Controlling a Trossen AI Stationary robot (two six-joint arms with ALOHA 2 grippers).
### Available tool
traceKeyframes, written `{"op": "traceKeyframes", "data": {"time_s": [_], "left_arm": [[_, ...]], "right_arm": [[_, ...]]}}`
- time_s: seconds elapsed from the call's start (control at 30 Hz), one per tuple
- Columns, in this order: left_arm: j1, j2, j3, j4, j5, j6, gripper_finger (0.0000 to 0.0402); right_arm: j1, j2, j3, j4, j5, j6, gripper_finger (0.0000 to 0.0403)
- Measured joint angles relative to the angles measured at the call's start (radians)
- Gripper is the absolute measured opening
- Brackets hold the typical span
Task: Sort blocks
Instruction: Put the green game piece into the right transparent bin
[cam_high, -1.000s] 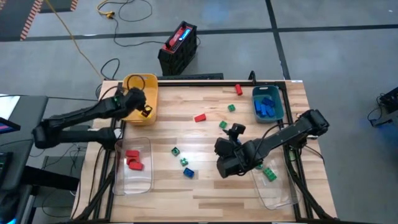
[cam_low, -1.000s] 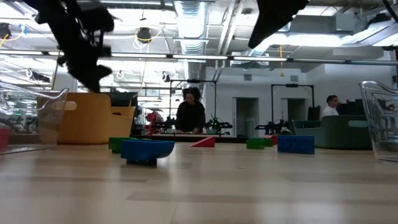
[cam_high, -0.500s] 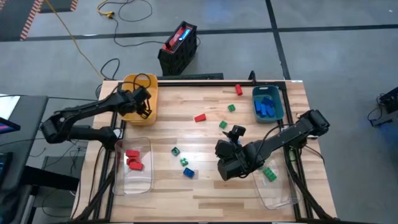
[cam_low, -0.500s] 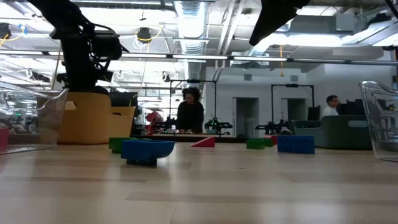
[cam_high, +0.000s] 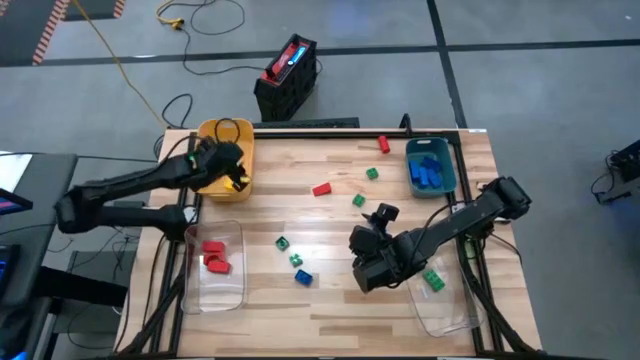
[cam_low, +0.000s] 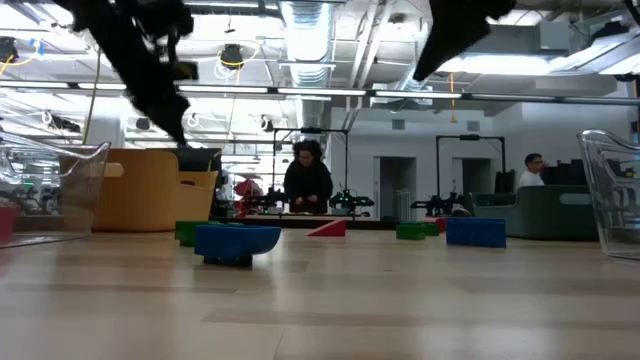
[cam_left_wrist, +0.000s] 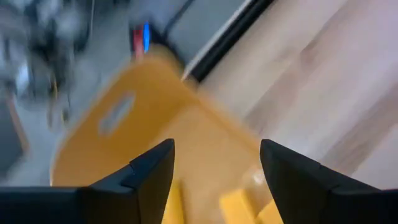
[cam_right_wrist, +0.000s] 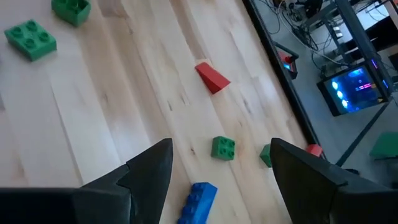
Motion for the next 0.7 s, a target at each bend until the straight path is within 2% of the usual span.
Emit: {"op": "traceKeyframes", "data": {"time_s": [0.1,0.2,0.33,0.47,0.7], "left_arm": [[-0.139,-0.018,0.001,0.053,-0.012,0.088,0.0227],[-0.291,-0.002,0.001,0.073,0.086,0.14,0.0226],[-0.466,0.08,0.002,0.075,0.15,0.066,0.0226],[-0.563,0.193,0.037,0.059,0.232,-0.024,0.0226],[-0.644,0.388,0.146,0.036,0.289,-0.005,0.0226]], "right_arm": [[0.0,0.001,-0.043,0.042,-0.011,0.021,0.0283],[0.001,0.0,-0.095,0.134,-0.034,0.027,0.0283],[0.013,0.001,-0.135,0.27,-0.043,0.02,0.0283],[0.024,0.001,-0.188,0.453,-0.046,-0.016,0.0283],[0.047,0.001,-0.324,0.807,-0.042,-0.137,0.0283]]}}
